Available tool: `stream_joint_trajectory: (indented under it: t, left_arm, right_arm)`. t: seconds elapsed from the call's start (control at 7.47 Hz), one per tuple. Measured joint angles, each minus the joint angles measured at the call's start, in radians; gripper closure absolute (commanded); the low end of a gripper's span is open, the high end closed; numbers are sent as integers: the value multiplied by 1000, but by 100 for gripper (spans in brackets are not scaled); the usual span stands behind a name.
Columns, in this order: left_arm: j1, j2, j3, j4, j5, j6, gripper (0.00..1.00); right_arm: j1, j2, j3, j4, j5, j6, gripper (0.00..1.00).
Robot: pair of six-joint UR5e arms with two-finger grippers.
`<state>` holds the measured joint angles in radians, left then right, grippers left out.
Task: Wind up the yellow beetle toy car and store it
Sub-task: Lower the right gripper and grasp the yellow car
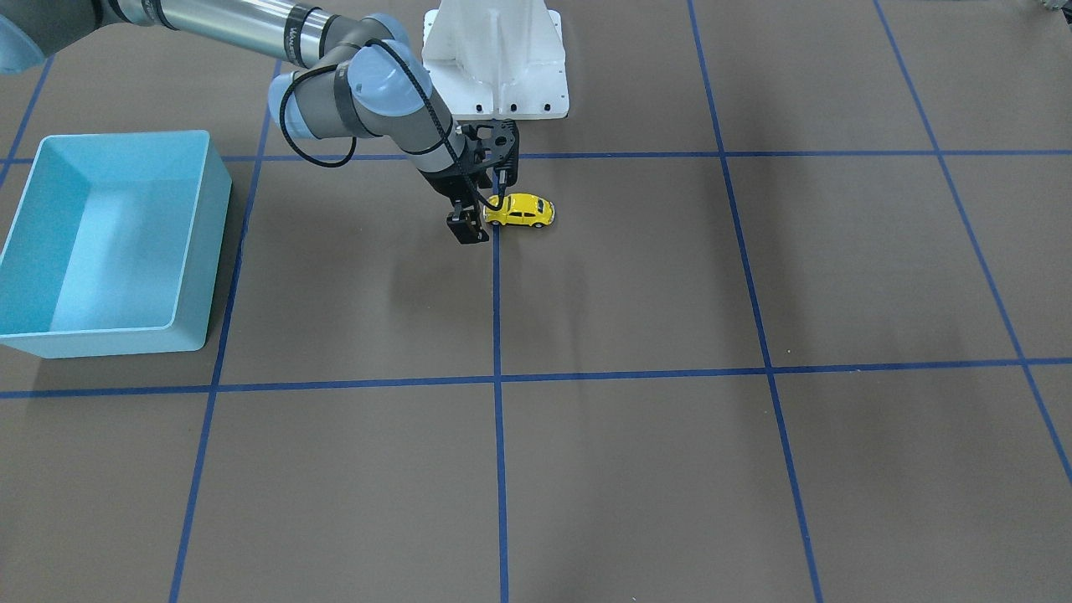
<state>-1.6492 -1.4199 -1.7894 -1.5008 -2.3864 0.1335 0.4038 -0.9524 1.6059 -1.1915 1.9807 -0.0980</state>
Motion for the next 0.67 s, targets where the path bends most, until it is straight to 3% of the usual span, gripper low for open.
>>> stream_joint_trajectory:
  t: [0.54, 0.67]
  left_arm:
    - [-1, 1, -1, 1, 9, 0, 0]
    - [-1, 1, -1, 1, 9, 0, 0]
  right_arm:
    - [-50, 4, -13, -7, -50, 12, 15]
    - [-52, 7, -20, -7, -63, 11, 23]
